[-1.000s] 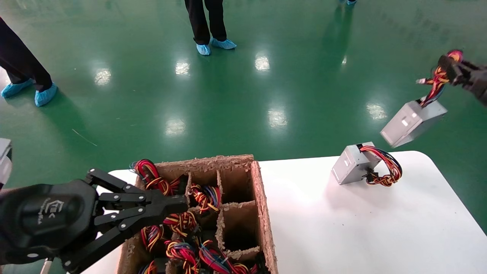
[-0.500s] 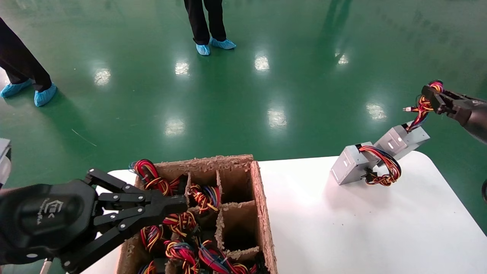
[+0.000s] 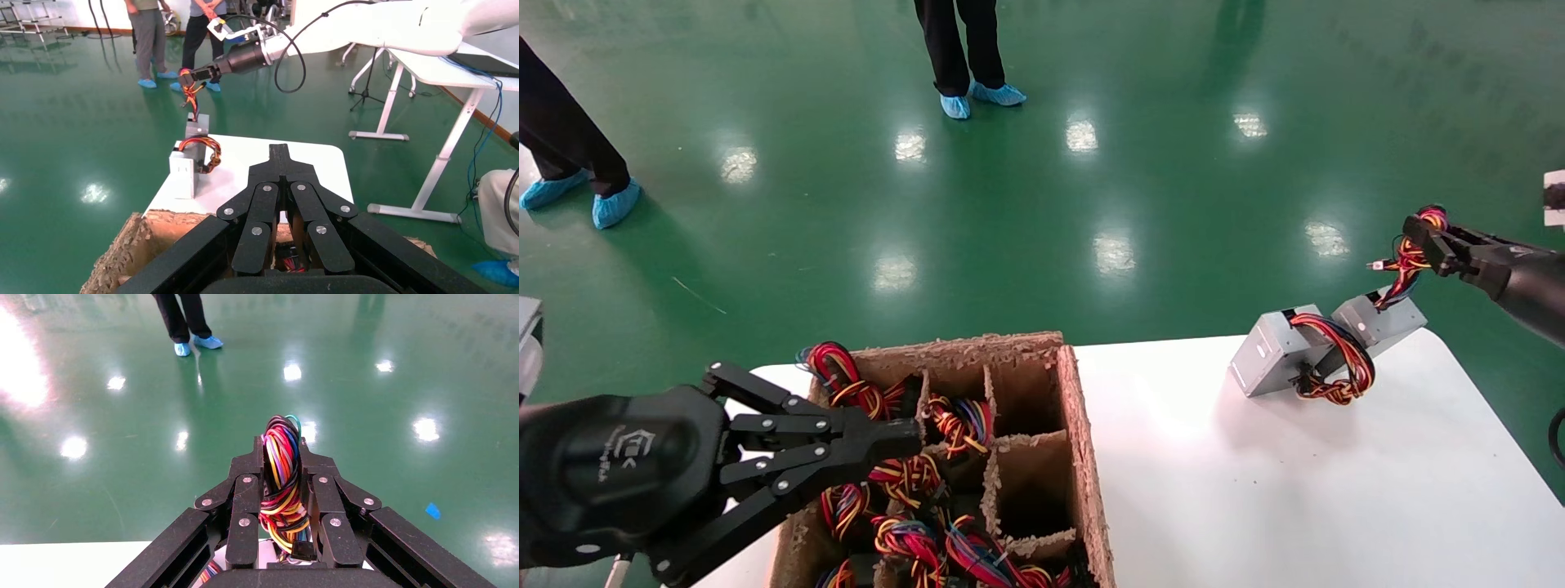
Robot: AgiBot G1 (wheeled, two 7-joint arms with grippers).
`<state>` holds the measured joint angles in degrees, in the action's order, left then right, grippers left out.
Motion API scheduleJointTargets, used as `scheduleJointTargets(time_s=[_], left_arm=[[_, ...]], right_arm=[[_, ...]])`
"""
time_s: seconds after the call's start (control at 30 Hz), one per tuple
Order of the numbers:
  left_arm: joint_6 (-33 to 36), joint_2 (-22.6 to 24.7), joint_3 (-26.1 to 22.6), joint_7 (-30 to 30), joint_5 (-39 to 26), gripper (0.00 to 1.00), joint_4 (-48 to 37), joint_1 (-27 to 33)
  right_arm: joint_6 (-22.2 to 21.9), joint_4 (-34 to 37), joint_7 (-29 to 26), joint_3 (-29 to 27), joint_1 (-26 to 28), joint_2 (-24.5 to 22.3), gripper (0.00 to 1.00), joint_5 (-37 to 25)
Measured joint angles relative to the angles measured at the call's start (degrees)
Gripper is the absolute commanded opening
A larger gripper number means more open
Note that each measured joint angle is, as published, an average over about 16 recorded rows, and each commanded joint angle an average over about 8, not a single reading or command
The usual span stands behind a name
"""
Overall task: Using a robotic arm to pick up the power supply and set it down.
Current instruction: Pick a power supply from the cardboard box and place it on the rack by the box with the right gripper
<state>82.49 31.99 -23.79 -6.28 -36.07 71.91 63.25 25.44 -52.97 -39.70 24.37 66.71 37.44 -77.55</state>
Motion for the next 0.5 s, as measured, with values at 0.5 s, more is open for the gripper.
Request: scheduleJointTargets(time_s=[0.5], left_arm=[[0.0, 0.0, 0.0, 0.0, 0.0, 0.0, 0.0, 0.0]], right_arm=[[-0.5, 2.8, -3.3, 3.1, 1.5, 2.1, 0.0, -3.9]])
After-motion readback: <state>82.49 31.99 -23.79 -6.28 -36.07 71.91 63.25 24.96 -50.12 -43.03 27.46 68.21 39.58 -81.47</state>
